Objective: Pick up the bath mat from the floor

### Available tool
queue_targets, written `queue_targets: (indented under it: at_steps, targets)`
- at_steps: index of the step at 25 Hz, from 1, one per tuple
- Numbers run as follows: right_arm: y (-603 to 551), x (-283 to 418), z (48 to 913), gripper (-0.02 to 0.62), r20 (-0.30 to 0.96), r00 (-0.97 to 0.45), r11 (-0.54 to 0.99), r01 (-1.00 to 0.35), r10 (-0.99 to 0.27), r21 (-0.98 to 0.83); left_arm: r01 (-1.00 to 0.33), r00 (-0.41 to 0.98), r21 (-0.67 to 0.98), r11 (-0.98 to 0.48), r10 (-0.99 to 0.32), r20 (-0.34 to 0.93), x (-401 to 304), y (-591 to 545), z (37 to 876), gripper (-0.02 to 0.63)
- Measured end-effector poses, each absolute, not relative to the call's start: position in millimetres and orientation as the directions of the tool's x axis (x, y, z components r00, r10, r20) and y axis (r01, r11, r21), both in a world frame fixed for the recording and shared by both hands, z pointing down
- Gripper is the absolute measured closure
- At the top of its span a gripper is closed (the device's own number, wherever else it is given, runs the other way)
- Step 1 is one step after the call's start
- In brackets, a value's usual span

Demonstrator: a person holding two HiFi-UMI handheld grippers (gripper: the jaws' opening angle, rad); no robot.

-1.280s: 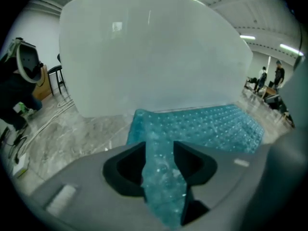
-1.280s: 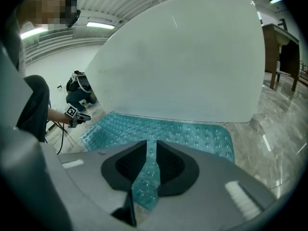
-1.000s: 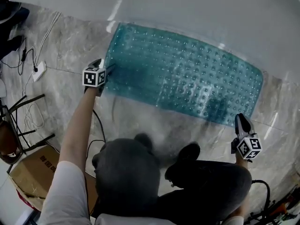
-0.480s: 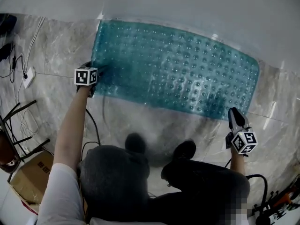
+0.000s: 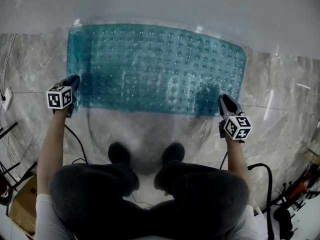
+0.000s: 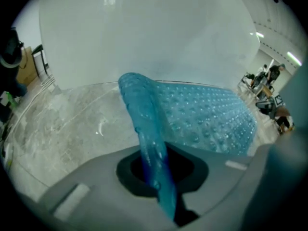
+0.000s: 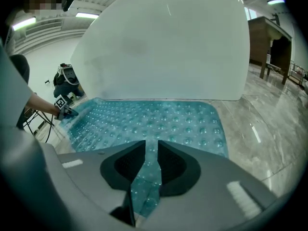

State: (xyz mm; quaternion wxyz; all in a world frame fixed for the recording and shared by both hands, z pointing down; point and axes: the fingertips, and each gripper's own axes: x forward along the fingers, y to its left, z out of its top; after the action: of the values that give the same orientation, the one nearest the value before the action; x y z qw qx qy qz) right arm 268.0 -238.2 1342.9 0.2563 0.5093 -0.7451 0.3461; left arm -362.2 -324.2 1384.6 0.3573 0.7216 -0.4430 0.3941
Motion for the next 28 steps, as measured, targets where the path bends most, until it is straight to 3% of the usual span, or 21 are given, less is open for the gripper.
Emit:
queue_targets:
  at_steps: [10,13,17,20,22,24,28]
  targets:
    - [-262,350,1392,0.381,0.817,-0.25,0.172,-0.967,-0.52,-0.187,-0.863,0.454,0.304,-0.403,-0.357,0.816,-310,-317,1355,0.574]
    - [-271,371,1407,0.296,0.843,-0.215,0.129,-0.976,-0.493,-0.173,-0.852,0.482,0.331,-0.406,-0.359,0.799,-298,-317,1353,0.572]
    - [-279,393,1429,0.125,0.883,-0.181,0.05,-0.983,-0.433,-0.177,-0.843,0.491,0.329,-0.425,-0.361,0.793,-293,-318,1354,0.571]
    - [-278,395,1443,0.063,0.905,-0.184,0.046,-0.983,-0.383,-0.18,-0.839,0.499,0.335,-0.43,-0.362,0.787,-292,-316,1356,0.569]
    - [-280,393,1447,0.06,0.909,-0.18,0.075,-0.984,-0.376,-0.164,-0.835,0.508,0.34,-0.432,-0.368,0.779,-291,-316,1358,0.568]
    - [-283,385,1445,0.108,0.909,-0.184,0.104,-0.982,-0.374,-0.156,-0.83,0.519,0.347,-0.437,-0.375,0.768,-289,-317,1357,0.566]
    - [-275,366,1444,0.298,0.907,-0.242,0.141,-0.969,-0.344,-0.205,-0.818,0.542,0.367,-0.443,-0.379,0.75,-281,-314,1352,0.568]
